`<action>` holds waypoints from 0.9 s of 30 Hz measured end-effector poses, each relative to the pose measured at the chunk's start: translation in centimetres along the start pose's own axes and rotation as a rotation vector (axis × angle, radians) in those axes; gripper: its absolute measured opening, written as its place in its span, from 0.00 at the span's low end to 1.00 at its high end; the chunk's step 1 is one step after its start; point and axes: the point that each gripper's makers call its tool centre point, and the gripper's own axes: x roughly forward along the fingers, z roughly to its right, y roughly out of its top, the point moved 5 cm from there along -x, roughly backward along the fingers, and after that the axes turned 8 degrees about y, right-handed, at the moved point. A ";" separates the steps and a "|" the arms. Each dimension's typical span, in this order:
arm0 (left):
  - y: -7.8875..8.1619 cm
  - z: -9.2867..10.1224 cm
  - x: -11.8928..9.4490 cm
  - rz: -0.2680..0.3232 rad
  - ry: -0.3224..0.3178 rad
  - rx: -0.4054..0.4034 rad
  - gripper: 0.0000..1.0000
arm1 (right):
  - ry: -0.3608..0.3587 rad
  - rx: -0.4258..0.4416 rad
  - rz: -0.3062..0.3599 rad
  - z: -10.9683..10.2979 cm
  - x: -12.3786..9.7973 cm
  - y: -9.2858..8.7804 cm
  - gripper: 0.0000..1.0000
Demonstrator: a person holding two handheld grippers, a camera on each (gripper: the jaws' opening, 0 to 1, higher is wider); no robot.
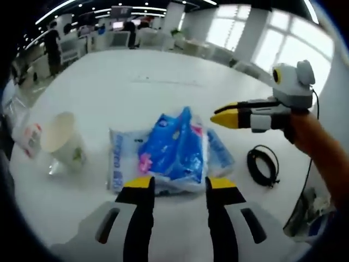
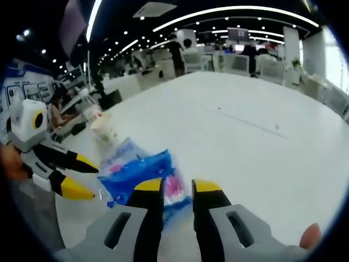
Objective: Arrange the tabletop items into an orderly group along one side of the table until the central work area is clear of visible clutter.
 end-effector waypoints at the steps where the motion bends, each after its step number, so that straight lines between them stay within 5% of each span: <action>1: -0.2 0.0 -0.1 0.000 0.001 -0.002 0.34 | 0.006 -0.010 -0.007 0.1 0.3 -0.1 0.20; 21: -1.2 0.6 1.9 -0.053 0.017 -0.091 0.39 | 0.037 -0.111 -0.061 0.7 2.6 -0.8 0.19; 27: -1.0 0.5 2.3 -0.054 0.017 -0.100 0.38 | 0.052 -0.129 -0.068 0.6 3.0 -0.9 0.08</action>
